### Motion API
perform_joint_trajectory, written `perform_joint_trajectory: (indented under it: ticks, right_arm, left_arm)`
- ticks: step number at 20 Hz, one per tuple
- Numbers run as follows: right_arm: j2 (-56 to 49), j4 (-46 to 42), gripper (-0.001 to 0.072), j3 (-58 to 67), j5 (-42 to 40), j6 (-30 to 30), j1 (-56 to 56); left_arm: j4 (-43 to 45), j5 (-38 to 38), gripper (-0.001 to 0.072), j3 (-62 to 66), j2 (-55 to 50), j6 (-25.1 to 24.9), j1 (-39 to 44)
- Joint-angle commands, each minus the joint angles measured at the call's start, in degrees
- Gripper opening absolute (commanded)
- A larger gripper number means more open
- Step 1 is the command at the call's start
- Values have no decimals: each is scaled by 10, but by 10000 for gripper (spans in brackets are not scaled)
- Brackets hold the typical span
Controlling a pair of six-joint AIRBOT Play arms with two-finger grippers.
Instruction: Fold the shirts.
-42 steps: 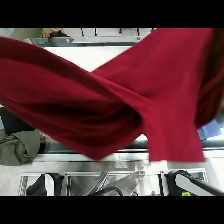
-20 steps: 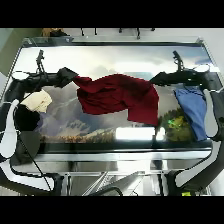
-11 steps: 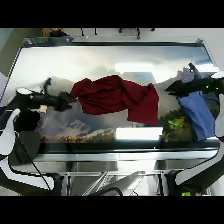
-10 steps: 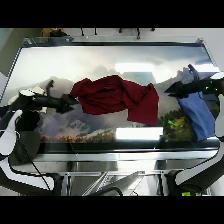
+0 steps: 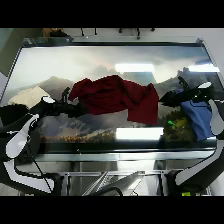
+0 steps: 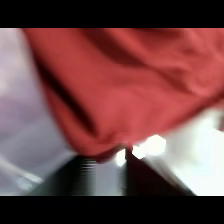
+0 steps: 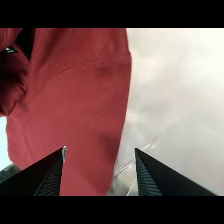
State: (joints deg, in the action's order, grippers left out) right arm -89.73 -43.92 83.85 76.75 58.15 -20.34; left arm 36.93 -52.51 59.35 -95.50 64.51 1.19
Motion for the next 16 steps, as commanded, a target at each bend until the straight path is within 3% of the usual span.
perform_joint_trajectory:
  ticks: [1, 3, 6, 7, 9, 10, 12, 16]
  right_arm:
    - [-20, 7, 506, -3, -43, -14, 17]
    - [-30, 16, 505, -3, -71, -26, 27]
    - [-42, 51, 503, -3, -91, -44, 41]
    - [-45, 59, 471, -3, -86, -44, 45]
    - [-45, 70, 72, -3, -52, -62, 56]
    - [-41, 79, 29, -3, -28, -62, 62]
    - [-15, 128, 28, -3, 22, -74, 65]
    - [155, 379, 28, 27, 54, -153, 32]
  left_arm:
    - [-9, 30, 51, 30, 2, 5, 7]
    - [-9, 21, 12, 48, 2, 5, 8]
    - [3, 3, 12, 67, 1, 5, 8]
    - [14, -3, 12, 73, 1, 5, 8]
    - [15, -21, 12, 85, 2, 5, 8]
    - [14, -36, 12, 92, 3, 5, 8]
    - [9, -72, 12, 112, 21, 5, 8]
    - [11, -149, 11, 227, 143, 29, 7]
